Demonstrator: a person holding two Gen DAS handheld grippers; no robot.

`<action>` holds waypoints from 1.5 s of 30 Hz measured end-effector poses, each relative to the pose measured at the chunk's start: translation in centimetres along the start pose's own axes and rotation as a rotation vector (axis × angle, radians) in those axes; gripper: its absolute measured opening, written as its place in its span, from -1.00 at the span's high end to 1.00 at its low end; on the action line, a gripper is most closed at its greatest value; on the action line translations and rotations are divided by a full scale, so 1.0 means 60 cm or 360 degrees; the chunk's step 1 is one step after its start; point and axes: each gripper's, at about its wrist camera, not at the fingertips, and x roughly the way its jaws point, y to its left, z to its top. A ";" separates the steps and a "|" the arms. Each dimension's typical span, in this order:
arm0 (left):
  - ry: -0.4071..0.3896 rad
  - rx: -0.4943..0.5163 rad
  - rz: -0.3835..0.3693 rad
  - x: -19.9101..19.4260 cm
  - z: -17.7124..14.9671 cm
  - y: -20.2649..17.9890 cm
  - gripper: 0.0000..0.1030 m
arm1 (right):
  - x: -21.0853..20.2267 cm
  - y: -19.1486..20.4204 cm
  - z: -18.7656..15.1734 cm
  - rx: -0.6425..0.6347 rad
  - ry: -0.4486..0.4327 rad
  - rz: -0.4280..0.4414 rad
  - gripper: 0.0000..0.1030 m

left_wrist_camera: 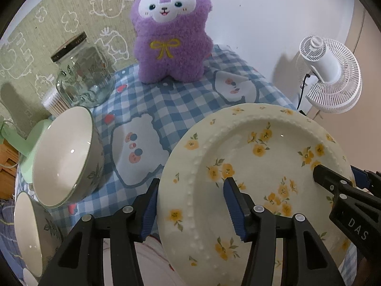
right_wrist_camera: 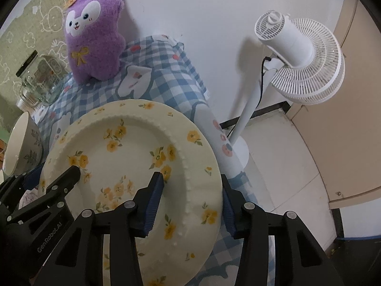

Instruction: Organize plates and bowls

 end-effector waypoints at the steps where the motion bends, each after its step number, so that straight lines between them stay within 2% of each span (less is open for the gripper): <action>1: -0.0006 0.0001 0.0002 -0.004 0.000 0.000 -0.05 | -0.003 0.000 0.000 -0.0003 -0.0004 0.0000 0.06; 12: -0.0075 -0.0011 0.0005 -0.065 -0.010 -0.001 -0.05 | -0.064 -0.001 -0.010 -0.0003 -0.0083 0.0005 0.07; 19: -0.0128 -0.0031 0.0015 -0.111 -0.035 0.002 -0.05 | -0.111 0.004 -0.032 -0.0025 -0.0139 0.0013 0.07; 31: -0.0202 -0.0050 0.0048 -0.177 -0.104 0.009 -0.05 | -0.176 0.010 -0.103 -0.0056 -0.0216 0.0059 0.09; 45: -0.0282 -0.0080 0.0045 -0.203 -0.188 -0.004 -0.05 | -0.201 0.004 -0.195 -0.0086 -0.0312 0.0078 0.10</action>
